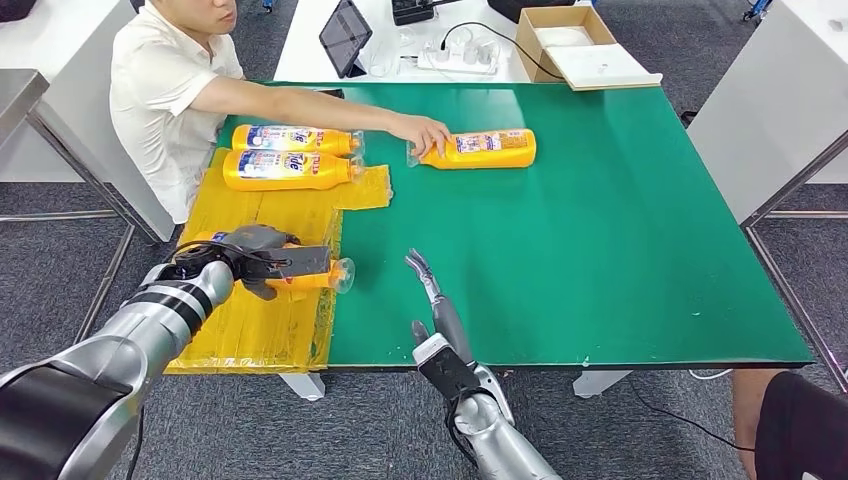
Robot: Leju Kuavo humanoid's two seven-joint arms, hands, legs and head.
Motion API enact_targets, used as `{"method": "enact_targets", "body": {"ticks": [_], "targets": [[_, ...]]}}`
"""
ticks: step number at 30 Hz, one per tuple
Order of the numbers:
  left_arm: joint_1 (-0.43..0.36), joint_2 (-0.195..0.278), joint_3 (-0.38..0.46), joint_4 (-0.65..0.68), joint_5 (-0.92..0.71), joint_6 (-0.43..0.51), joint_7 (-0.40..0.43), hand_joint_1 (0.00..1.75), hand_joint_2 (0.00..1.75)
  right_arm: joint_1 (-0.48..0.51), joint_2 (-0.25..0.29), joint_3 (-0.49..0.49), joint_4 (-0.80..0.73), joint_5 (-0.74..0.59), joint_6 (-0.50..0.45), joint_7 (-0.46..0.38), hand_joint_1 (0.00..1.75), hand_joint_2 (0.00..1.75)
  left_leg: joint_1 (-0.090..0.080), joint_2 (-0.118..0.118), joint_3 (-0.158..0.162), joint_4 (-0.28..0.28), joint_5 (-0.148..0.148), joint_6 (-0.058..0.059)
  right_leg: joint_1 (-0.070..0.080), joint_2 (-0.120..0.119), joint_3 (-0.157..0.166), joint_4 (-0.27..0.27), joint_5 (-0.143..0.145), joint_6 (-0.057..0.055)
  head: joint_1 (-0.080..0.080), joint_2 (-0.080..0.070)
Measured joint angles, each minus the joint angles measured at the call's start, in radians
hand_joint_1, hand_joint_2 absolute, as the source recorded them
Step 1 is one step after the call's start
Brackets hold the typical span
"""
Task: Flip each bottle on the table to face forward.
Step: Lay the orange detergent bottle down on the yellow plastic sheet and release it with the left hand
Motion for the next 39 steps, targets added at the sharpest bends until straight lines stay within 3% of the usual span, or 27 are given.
{"method": "enact_targets", "body": {"ticks": [6, 10, 17, 33, 39], "targets": [[0.000, 0.006, 0.010, 0.011, 0.068, -0.062, -0.022, 0.00, 1.75, -0.016, 0.002, 0.000, 0.033, -0.006, 0.001, 0.000, 0.00, 0.00, 0.000, 0.000, 0.000, 0.000, 0.000, 0.000, 0.000, 0.000, 0.000, 0.000, 0.000, 0.000, 0.000, 0.000], [0.007, 0.015, 0.018, 0.016, 0.093, -0.071, -0.033, 0.00, 0.00, -0.026, 0.002, 0.000, 0.055, -0.009, 0.001, 0.000, 0.00, 0.00, 0.000, 0.000, 0.000, 0.000, 0.000, 0.000, 0.000, 0.000, 0.000, 0.000, 0.000, 0.000, 0.000, 0.000], [0.023, 0.035, 0.059, 0.019, 0.176, -0.110, -0.107, 0.00, 0.00, -0.035, 0.002, 0.000, 0.078, -0.014, 0.001, 0.000, 0.00, 0.00, 0.000, 0.000, 0.000, 0.000, 0.000, 0.000, 0.000, 0.000, 0.000, 0.000, 0.000, 0.000, 0.000, 0.000], [0.054, 0.047, 0.124, 0.002, 0.274, -0.088, -0.203, 0.00, 0.00, -0.043, 0.000, 0.000, 0.099, -0.022, -0.004, 0.000, 0.00, 0.00, 0.000, 0.000, 0.001, 0.000, 0.000, 0.000, 0.000, 0.000, 0.001, 0.000, 0.000, 0.000, 0.000, 0.000], [0.075, 0.054, 0.155, -0.029, 0.335, -0.088, -0.281, 0.00, 0.00, -0.040, -0.004, 0.000, 0.099, -0.027, -0.011, 0.000, 0.00, 0.00, 0.000, 0.000, 0.001, 0.000, 0.000, 0.000, 0.000, 0.000, 0.001, 0.000, 0.000, 0.000, 0.000, 0.000]]}}
